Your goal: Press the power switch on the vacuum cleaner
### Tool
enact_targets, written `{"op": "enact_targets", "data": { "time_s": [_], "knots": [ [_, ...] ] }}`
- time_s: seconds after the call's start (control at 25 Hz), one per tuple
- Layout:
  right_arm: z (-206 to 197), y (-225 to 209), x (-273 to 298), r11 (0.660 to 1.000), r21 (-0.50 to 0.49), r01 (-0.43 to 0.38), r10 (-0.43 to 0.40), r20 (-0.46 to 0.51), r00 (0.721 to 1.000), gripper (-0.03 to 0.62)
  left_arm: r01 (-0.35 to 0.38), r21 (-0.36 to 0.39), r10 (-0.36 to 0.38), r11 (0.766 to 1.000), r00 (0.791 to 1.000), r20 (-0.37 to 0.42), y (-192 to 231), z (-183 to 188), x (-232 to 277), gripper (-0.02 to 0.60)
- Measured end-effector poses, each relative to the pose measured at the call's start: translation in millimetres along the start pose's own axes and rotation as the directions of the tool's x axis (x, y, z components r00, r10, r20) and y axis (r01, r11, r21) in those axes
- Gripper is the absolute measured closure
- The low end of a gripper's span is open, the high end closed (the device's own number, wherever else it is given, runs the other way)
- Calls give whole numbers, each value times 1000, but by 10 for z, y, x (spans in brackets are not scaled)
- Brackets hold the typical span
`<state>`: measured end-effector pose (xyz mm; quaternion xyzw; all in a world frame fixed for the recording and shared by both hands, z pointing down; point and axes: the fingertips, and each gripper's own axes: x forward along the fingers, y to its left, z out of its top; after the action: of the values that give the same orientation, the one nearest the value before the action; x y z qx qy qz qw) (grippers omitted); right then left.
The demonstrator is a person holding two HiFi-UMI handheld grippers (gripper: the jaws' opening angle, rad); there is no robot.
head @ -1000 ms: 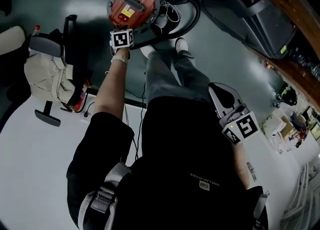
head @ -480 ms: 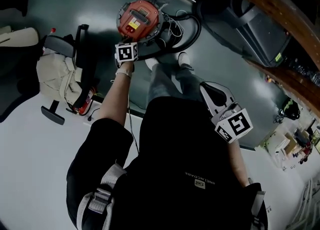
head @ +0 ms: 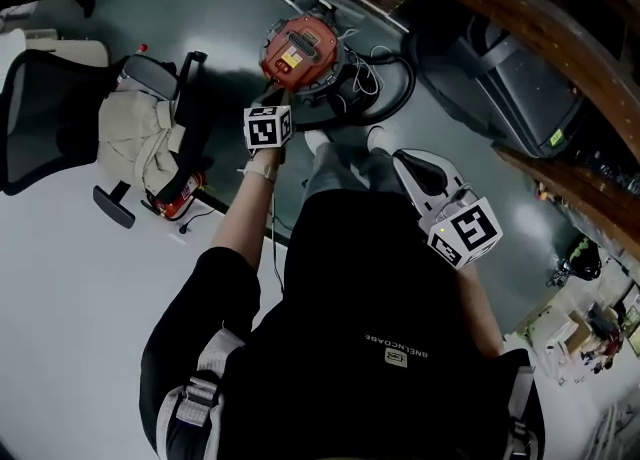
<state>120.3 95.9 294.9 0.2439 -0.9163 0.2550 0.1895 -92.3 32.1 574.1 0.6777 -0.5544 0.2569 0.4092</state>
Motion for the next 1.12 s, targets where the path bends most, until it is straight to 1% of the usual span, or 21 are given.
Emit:
{"op": "enact_targets", "data": {
  "time_s": [0.12,0.24,0.36,0.44,0.56,0.68,0.8,0.96,1.12],
  "knots": [
    [40,112,-4,998,-23,-65,65,8,998,565,-3,-21,4,1000,999,41,-143,25,-353,566],
    [68,239,44,989,-47,-140,141,1,990,565,0,-62,6,998,994,108,-286,126,-736,566],
    [158,322,82,976,-65,-209,209,-7,978,565,-3,-94,20,996,983,182,-440,275,-1138,566],
    [213,379,95,964,-69,-256,256,-12,967,565,-9,-118,36,993,972,234,-524,375,-1432,566],
    [301,469,167,943,-84,-322,321,-19,947,565,-18,-154,67,988,946,317,-586,514,-1872,566],
    [415,570,258,921,-109,-375,374,-27,927,565,-38,-173,103,984,917,386,-637,603,-2283,566],
    [497,711,295,899,-129,-419,418,-38,908,565,-50,-197,134,979,887,442,-729,611,-2686,566],
    [655,886,397,860,-165,-483,480,-59,875,565,-63,-225,172,972,844,508,-840,659,-3105,566],
    [744,1026,375,823,-177,-540,537,-66,841,565,-49,-244,180,969,814,552,-1074,646,-3364,566]
  ]
}}
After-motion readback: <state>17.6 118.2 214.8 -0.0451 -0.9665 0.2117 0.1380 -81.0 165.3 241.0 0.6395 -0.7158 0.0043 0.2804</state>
